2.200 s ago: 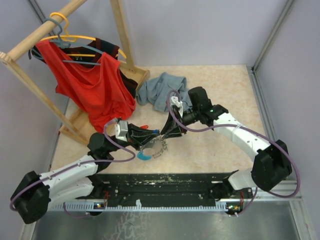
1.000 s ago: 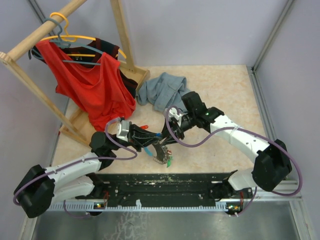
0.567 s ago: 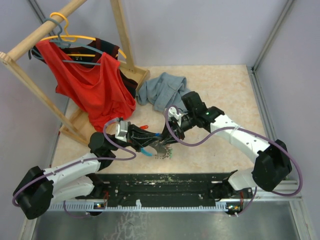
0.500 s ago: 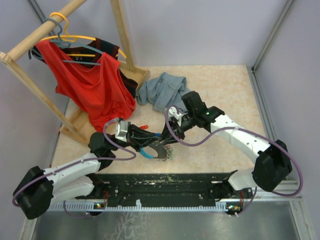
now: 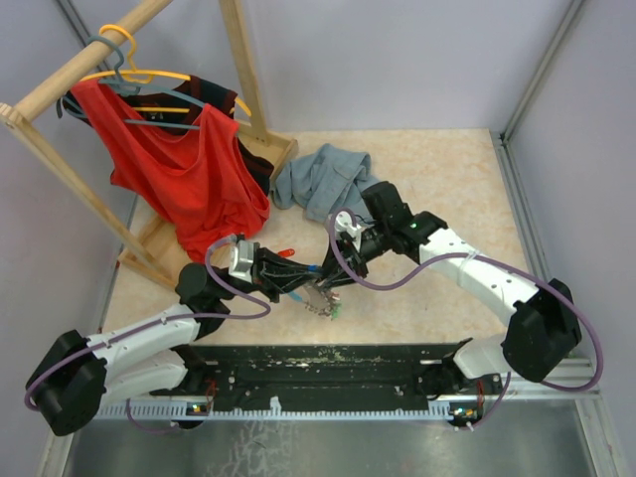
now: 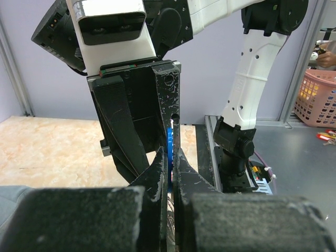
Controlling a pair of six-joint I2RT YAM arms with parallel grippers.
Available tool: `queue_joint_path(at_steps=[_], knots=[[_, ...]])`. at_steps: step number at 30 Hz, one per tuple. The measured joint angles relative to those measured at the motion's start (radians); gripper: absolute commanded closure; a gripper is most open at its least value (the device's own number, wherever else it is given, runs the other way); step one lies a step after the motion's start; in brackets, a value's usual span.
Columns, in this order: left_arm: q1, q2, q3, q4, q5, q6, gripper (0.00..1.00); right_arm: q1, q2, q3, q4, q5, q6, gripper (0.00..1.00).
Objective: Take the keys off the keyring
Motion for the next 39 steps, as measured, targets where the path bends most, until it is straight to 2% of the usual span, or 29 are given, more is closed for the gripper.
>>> queue_joint_path(at_steps=[22,28,39], knots=[[0.000,0.018,-0.007,0.013,0.011,-0.021,1.00,0.000,-0.003,0.000,0.027,0.026,0.059,0.77],[0.000,0.022,-0.007,0.019,0.014,-0.025,1.00,0.000,-0.004,0.000,0.035,0.027,0.064,0.86],[0.000,0.021,-0.012,0.020,0.015,-0.025,1.00,0.000,-0.004,0.000,0.041,0.029,0.066,0.95]])
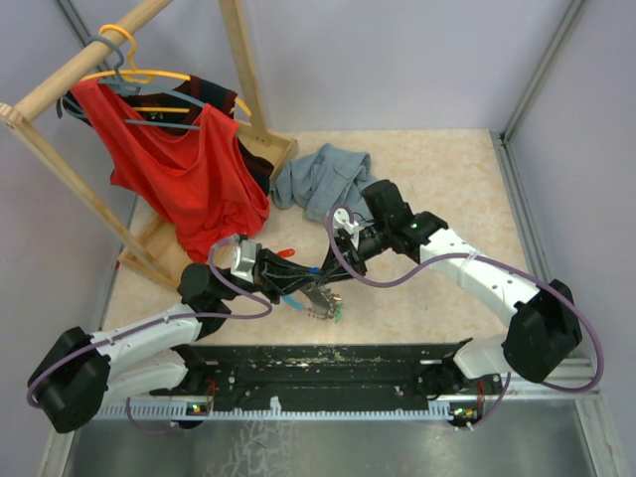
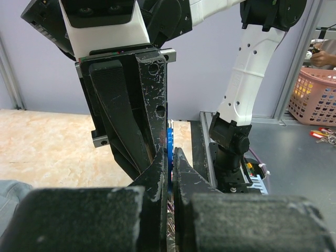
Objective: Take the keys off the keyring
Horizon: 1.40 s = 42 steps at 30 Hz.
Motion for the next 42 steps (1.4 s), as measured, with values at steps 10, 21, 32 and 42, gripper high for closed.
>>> queue_joint_path(at_steps=[10,21,32,42], knots=[[0.000,-0.019,-0.006,-0.010,-0.001,0.005,1.00,0.000,0.000,0.000,0.002,-0.003,-0.001,1.00],[0.000,-0.088,-0.032,-0.071,-0.006,0.032,1.00,0.000,0.000,0.002,-0.021,-0.013,-0.018,1.00],[0.000,-0.195,-0.106,-0.130,-0.050,0.048,1.00,-0.001,0.000,0.011,-0.033,-0.014,-0.026,1.00],[0.000,-0.216,-0.119,-0.186,-0.072,0.060,1.00,-0.001,0.000,0.011,-0.001,0.020,0.021,1.00]])
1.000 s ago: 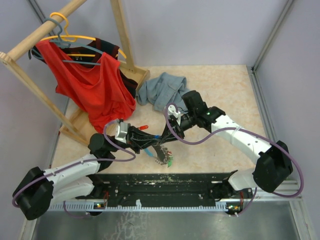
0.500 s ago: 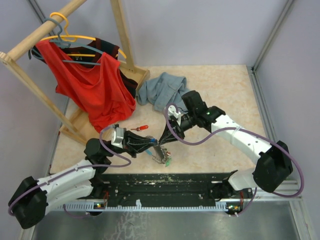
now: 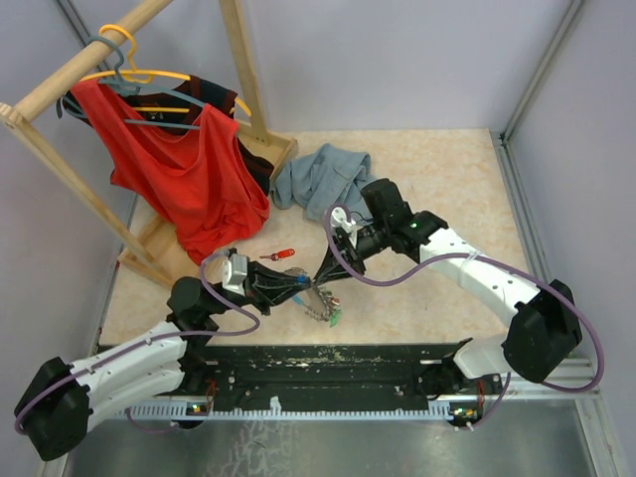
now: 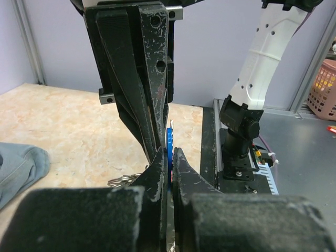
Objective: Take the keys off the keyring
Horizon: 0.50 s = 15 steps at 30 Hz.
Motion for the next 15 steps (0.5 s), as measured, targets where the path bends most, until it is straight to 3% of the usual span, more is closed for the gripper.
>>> queue_joint_path(at_steps=[15], knots=[[0.000,-0.053,0.010,-0.086,-0.063,0.050,1.00,0.000,0.000,-0.003,0.053,0.041,0.050,1.00]])
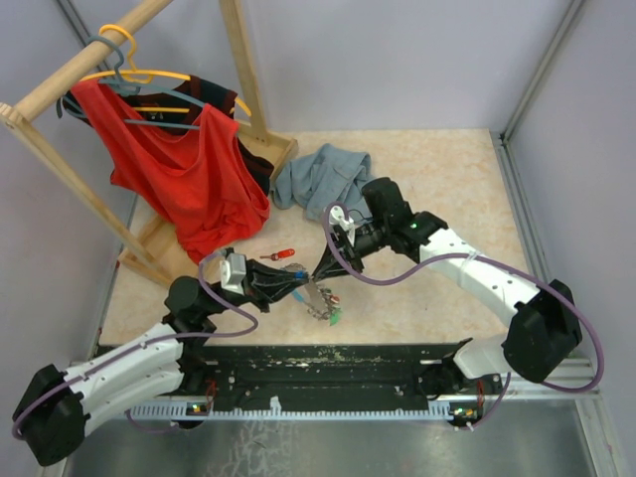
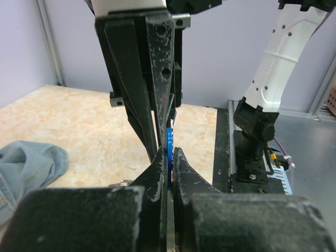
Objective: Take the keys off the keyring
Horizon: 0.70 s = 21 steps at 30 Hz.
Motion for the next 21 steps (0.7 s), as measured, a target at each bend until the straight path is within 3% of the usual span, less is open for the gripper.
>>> queue_joint_path(at_steps=[5,16,21], knots=[[0.000,0.012,0.044,-0.023,-0.012,0.018,1.00,0.000,0.000,-0.006,0.021,-0.001,0.000,1.00],[0.000,0.093,0.101,-0.022,0.006,0.032,1.00,0.000,0.000,-0.017,0.030,-0.006,-0.001,0.82],[0.000,0.098,0.107,-0.014,0.017,0.032,1.00,0.000,0.000,-0.017,0.031,-0.013,0.005,0.79]])
